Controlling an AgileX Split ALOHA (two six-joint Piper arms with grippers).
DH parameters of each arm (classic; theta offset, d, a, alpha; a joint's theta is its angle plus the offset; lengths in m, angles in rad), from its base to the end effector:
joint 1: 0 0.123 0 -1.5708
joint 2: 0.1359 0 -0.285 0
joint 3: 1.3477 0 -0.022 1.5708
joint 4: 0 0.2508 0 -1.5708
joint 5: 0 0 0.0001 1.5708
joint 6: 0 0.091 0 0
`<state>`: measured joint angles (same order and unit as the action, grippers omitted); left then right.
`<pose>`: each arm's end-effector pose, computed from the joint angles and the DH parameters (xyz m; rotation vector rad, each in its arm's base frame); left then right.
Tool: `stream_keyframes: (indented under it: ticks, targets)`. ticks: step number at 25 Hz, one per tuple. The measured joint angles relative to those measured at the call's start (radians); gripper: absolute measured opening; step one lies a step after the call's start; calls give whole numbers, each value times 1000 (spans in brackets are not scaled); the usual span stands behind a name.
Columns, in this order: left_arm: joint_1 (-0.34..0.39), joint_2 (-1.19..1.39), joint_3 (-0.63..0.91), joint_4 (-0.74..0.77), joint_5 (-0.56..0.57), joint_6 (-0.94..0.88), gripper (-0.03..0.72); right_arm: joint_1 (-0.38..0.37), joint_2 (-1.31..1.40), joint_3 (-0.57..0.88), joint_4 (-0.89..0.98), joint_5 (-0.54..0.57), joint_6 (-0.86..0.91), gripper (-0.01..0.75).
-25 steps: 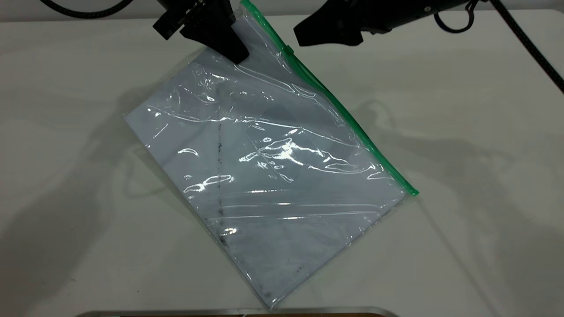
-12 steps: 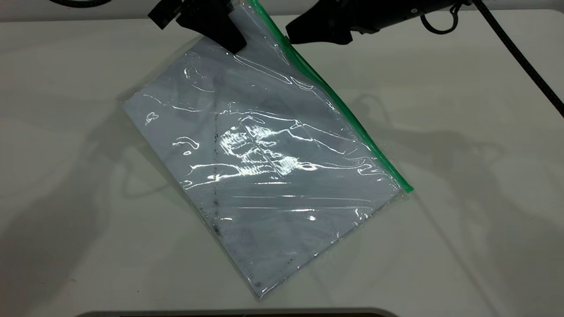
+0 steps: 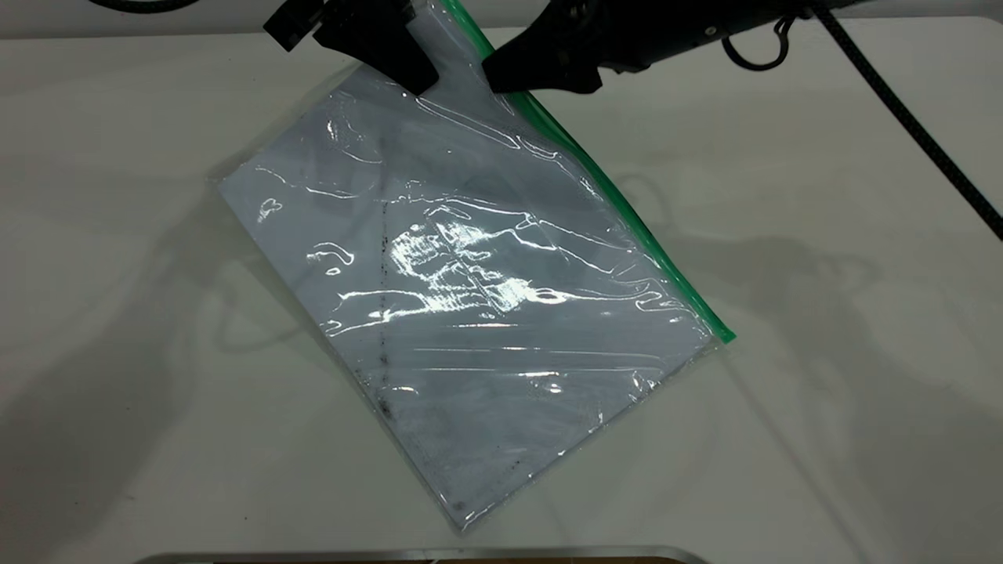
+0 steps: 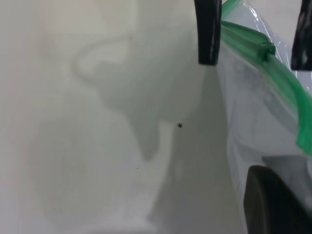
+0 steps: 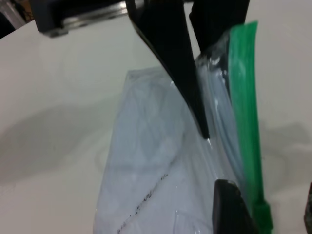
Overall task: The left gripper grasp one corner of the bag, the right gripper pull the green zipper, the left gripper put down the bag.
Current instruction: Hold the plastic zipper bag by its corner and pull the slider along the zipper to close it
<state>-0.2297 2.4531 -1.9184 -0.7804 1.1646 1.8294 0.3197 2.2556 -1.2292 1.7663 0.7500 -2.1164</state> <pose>0.4587 -0.1677 0.1148 1.9519 1.6775 -0.6996 0.3828 0.1909 0.0813 -1.0015 2.0034 0.8656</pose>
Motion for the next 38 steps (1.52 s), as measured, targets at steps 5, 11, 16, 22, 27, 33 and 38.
stream_keyframes:
  ticks: [5,11,16,22,27,33,38]
  targets:
    - [0,0,0,1,0,0,51,0,17,0,0,4,0,312]
    - [0,0,0,1,2,0,51,0,17,-1,0,30,0,117]
    - [0,0,0,1,2,0,51,0,17,-1,0,31,0,110]
    - [0,0,0,1,2,0,51,0,17,-1,0,45,0,97]
    - [0,0,0,1,2,0,51,0,17,-1,0,45,0,36]
    - [0,-1,0,1,2,0,51,0,17,-1,-25,41,0,36]
    - [-2,-35,8,19,3,0,51,0,12,-9,-68,17,0,35]
